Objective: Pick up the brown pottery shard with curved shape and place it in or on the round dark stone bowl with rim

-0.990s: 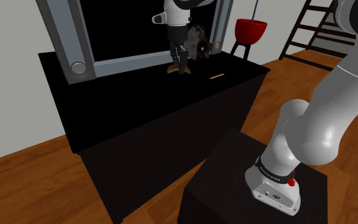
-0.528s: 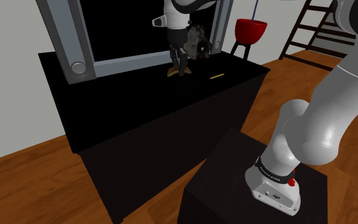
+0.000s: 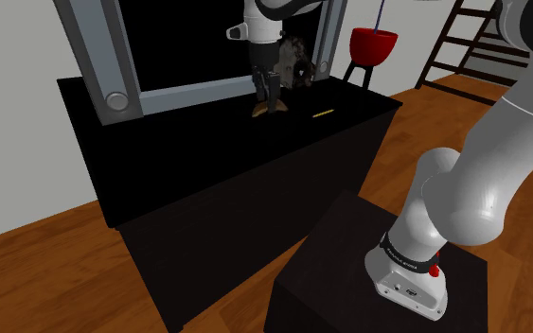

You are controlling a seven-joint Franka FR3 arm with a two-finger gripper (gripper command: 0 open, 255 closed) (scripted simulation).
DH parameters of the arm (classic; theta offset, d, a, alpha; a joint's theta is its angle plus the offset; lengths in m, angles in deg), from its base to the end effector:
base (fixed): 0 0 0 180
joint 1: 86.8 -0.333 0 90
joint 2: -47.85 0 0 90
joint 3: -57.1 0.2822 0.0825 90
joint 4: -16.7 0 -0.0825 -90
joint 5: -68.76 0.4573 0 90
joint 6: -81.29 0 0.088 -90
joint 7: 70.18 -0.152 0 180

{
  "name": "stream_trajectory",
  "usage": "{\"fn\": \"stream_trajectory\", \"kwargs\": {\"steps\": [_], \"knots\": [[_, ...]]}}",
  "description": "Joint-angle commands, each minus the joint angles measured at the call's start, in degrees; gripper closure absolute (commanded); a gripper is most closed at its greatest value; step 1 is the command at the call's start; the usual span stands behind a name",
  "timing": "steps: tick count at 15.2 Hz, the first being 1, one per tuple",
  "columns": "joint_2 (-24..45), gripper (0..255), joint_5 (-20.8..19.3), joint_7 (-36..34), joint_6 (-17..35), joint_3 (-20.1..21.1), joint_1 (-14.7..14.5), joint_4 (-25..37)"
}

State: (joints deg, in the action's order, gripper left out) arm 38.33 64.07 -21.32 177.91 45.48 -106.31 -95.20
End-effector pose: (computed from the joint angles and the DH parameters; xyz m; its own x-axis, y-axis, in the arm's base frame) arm 0.5683 0.0649 0.4455 0.5281 0.8429 -0.1033 0.8438 -0.5345 -0.0475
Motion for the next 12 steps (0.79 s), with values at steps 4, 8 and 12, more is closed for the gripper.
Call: {"fn": "stream_trajectory", "kwargs": {"steps": [4, 8, 12], "knots": [[1.4, 0, 0.4, 0.3, -7.4, 0.2, -0.2, 8.8], [1.4, 0, 0.4, 0.3, -7.4, 0.2, -0.2, 8.8], [1.4, 0, 0.4, 0.3, -7.4, 0.2, -0.2, 8.8]]}}
